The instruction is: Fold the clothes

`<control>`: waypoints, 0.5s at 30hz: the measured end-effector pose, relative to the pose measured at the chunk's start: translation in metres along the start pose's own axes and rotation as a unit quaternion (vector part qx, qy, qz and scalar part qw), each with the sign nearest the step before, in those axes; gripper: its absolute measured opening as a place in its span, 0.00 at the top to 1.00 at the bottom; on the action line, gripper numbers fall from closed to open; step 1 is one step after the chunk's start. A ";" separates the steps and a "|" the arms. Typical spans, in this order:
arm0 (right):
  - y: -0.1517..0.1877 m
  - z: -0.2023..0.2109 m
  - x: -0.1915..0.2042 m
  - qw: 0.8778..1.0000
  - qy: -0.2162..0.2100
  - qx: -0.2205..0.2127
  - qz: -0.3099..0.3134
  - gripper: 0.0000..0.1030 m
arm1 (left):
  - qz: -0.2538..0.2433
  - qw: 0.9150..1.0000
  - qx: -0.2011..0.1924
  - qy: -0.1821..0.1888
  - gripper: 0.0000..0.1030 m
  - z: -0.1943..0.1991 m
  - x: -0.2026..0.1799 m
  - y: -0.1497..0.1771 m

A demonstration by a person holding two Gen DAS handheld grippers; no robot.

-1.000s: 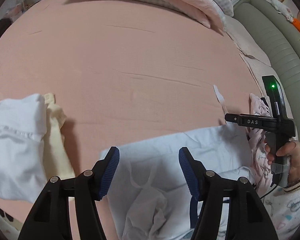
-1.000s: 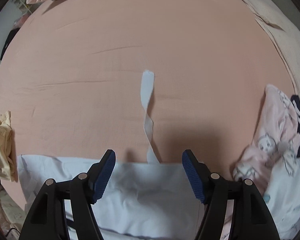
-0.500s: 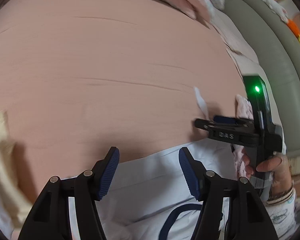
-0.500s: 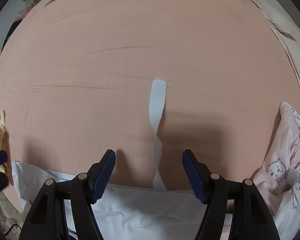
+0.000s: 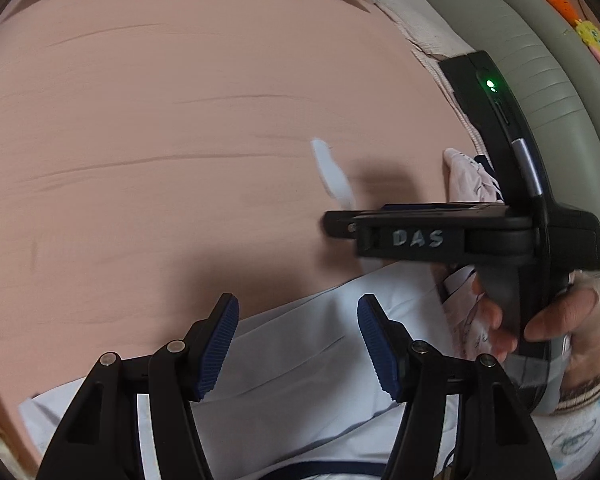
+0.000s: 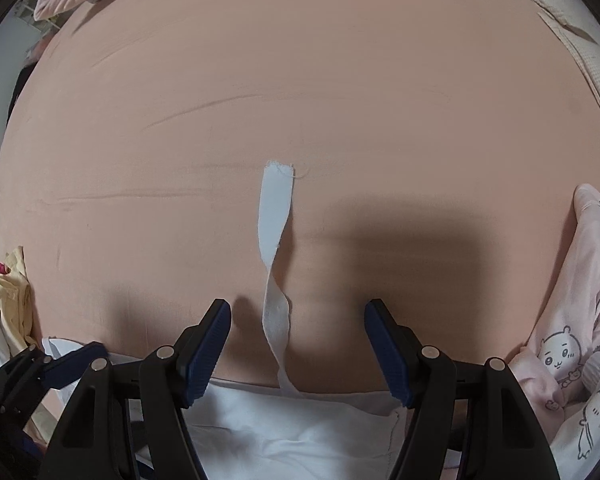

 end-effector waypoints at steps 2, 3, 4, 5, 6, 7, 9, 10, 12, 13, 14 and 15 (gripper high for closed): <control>0.000 -0.001 0.002 1.000 -0.002 0.001 0.002 0.33 | -0.012 1.000 -0.003 0.005 0.42 -0.004 -0.010 -0.002; 0.000 -0.001 0.004 1.000 -0.003 0.002 0.004 0.33 | -0.015 1.000 -0.005 0.006 0.42 -0.006 -0.014 -0.003; 0.001 -0.001 0.006 1.000 -0.003 0.003 0.013 0.33 | -0.018 1.000 -0.007 0.007 0.42 -0.008 -0.017 -0.004; 0.001 -0.001 0.009 1.000 -0.003 0.004 0.020 0.33 | -0.018 1.000 -0.010 0.009 0.42 -0.010 -0.021 -0.006; 0.002 -0.001 0.012 1.000 -0.007 0.003 0.024 0.33 | -0.016 1.000 -0.013 0.012 0.42 -0.011 -0.024 -0.007; 0.003 -0.002 0.013 1.000 -0.013 0.001 0.020 0.33 | -0.014 1.000 -0.016 0.016 0.42 -0.013 -0.027 -0.008; 0.004 -0.004 0.015 1.000 -0.025 -0.003 0.012 0.33 | -0.011 1.000 -0.019 0.020 0.40 -0.018 -0.032 -0.010; 0.004 -0.005 0.016 1.000 -0.030 -0.005 0.008 0.33 | -0.014 1.000 -0.018 0.019 0.34 -0.022 -0.035 -0.010; 0.004 -0.007 0.015 0.999 -0.040 -0.009 -0.004 0.33 | -0.020 1.000 -0.017 0.010 0.32 -0.029 -0.040 -0.011; 0.003 -0.007 0.015 0.999 -0.044 -0.012 -0.004 0.33 | -0.019 1.000 -0.020 0.011 0.32 -0.032 -0.043 -0.012; 0.003 -0.008 0.015 0.999 -0.047 -0.014 -0.004 0.33 | -0.017 1.000 -0.022 0.011 0.32 -0.035 -0.045 -0.014; 0.003 -0.008 0.015 0.999 -0.051 -0.015 -0.003 0.33 | -0.013 1.000 -0.020 0.009 0.32 -0.039 -0.046 -0.015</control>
Point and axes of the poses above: each gripper's, at about its wrist camera, not at the fingertips, and z roughly against the way its jaws point, x to its left, y to its underside, the point moved 10 cm from there along -z, roughly the way its jaws point, and after that the axes turned 2 degrees about z, right-handed, at the moved point
